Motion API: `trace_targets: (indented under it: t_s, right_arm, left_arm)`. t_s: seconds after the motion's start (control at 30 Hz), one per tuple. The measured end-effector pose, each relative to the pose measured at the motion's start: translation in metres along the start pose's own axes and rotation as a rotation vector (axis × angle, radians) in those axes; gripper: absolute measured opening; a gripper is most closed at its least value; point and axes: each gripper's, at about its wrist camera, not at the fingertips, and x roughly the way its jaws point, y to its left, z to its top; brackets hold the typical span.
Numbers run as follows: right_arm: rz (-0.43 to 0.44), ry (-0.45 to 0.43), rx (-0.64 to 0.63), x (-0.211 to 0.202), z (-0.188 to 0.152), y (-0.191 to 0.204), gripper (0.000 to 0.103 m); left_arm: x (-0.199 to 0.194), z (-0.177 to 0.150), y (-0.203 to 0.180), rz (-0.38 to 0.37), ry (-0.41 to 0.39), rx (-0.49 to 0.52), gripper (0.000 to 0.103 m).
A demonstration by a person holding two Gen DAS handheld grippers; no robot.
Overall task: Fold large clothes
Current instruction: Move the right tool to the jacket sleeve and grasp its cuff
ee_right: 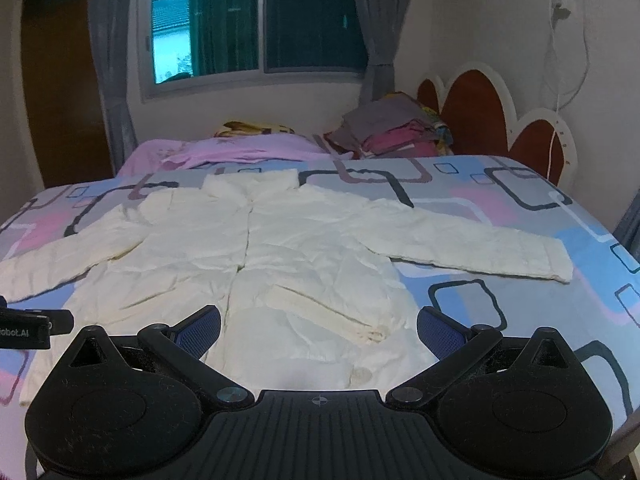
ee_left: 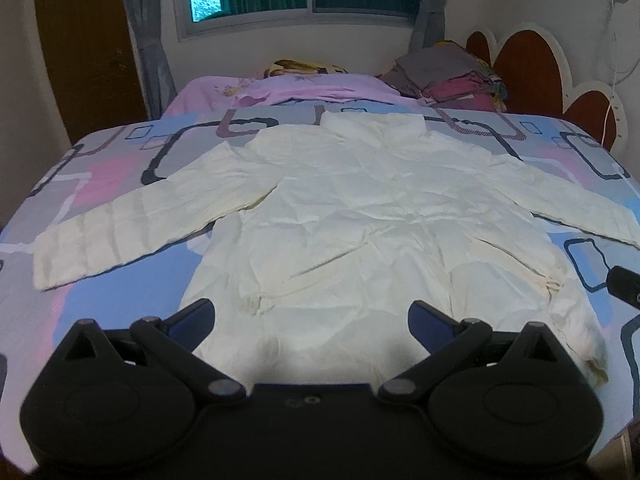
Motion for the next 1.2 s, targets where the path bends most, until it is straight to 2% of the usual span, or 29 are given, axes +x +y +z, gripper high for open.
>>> trace_targets:
  t_s: [0.2, 0.33, 0.6, 0.77, 0.9, 1.2]
  right_arm:
    - [-0.028, 0.006, 0.043, 0.025, 0.016, 0.006, 0.103]
    - [-0.065, 0.007, 0.060, 0.039, 0.025, 0.006, 0.103]
    - [-0.117, 0.019, 0.090, 0.069, 0.036, -0.026, 0.103]
    - [-0.136, 0.036, 0.103, 0.103, 0.042, -0.069, 0.103]
    - [-0.146, 0.056, 0.126, 0.137, 0.047, -0.117, 0.103]
    - [-0.231, 0.128, 0.215, 0.205, 0.044, -0.245, 0.103]
  left_arm:
    - [0.028, 0.017, 0.007, 0.004, -0.021, 0.043, 0.103]
    - [0.043, 0.029, 0.008, -0.023, -0.025, 0.067, 0.103]
    - [0.079, 0.049, -0.001, -0.023, -0.007, 0.072, 0.103]
    - [0.101, 0.058, -0.017, -0.002, -0.013, 0.055, 0.103]
    - [0.121, 0.067, -0.039, 0.055, -0.027, 0.046, 0.103]
    - [0.172, 0.092, -0.089, 0.075, 0.055, 0.019, 0.103]
